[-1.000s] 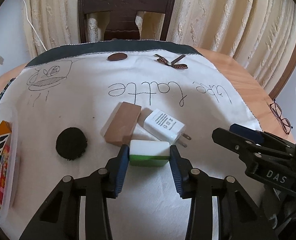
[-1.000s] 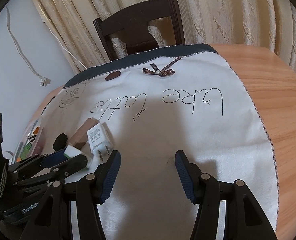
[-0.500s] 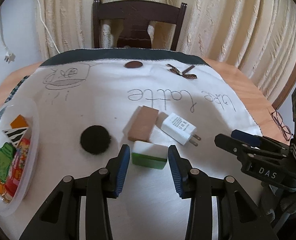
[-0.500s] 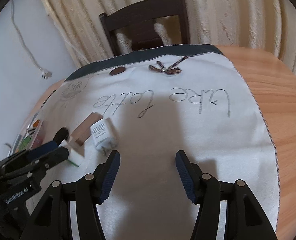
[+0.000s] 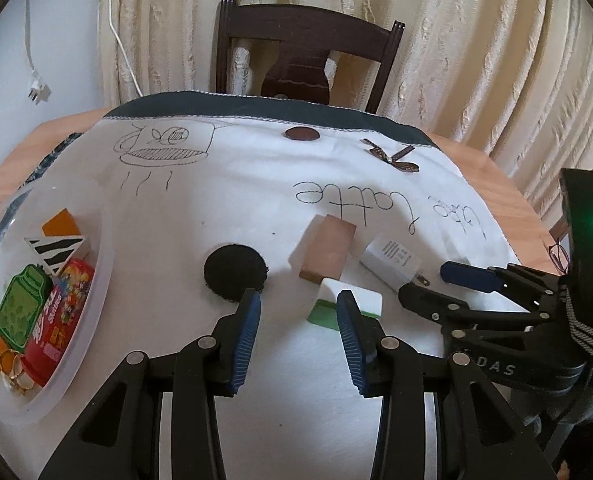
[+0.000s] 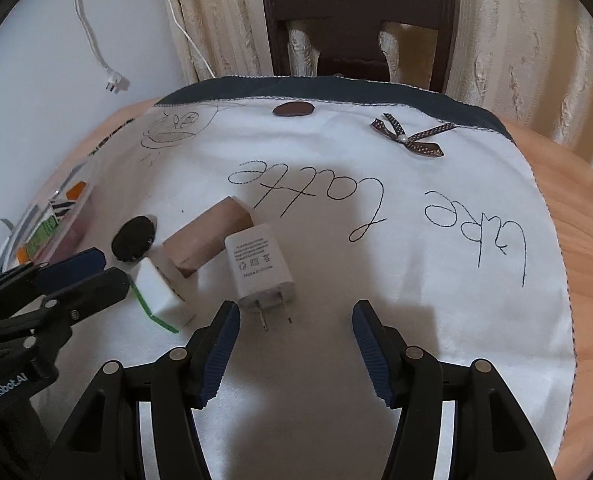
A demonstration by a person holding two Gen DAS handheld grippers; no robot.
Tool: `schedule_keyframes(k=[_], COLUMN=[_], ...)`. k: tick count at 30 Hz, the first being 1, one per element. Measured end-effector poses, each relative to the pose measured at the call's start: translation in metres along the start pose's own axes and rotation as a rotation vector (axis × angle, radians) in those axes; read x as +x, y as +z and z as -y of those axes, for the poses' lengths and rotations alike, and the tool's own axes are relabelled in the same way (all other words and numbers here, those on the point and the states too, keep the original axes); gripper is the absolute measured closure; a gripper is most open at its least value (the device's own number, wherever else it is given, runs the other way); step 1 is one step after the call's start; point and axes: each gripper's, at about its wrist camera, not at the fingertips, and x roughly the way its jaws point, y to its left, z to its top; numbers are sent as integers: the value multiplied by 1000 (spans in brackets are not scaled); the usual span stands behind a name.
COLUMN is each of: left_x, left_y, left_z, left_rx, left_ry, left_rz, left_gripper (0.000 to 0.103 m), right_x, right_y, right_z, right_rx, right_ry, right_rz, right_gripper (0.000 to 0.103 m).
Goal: Organize rigid objects
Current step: 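Grasp the white USB charger with the right tool while the left tool holds the box, then carry the box into the clear bowl and open the left tool while the right tool holds the charger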
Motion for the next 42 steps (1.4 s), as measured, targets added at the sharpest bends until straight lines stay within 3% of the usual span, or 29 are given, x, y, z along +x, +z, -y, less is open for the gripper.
schedule_keyframes(k=[14,23,33,42], left_x=[5,5,8,13], left_y=[-2,-3,-5,-6], left_z=[0,-2,-5,-4], left_rx=[-5,-13,-27,-24], left_ry=[-15,-21,-17,-10], left_rz=[-7,-16,-33,-50], left_gripper=[62,62,61,61], right_x=[-3,-11,16,16], right_y=[7,15,25,21], right_z=[27,11,5,5], right_rx=[61,58,58,38], right_ry=[-136,9,30,42], right_rz=[27,52,11,33], right_gripper=[41,41,41,42])
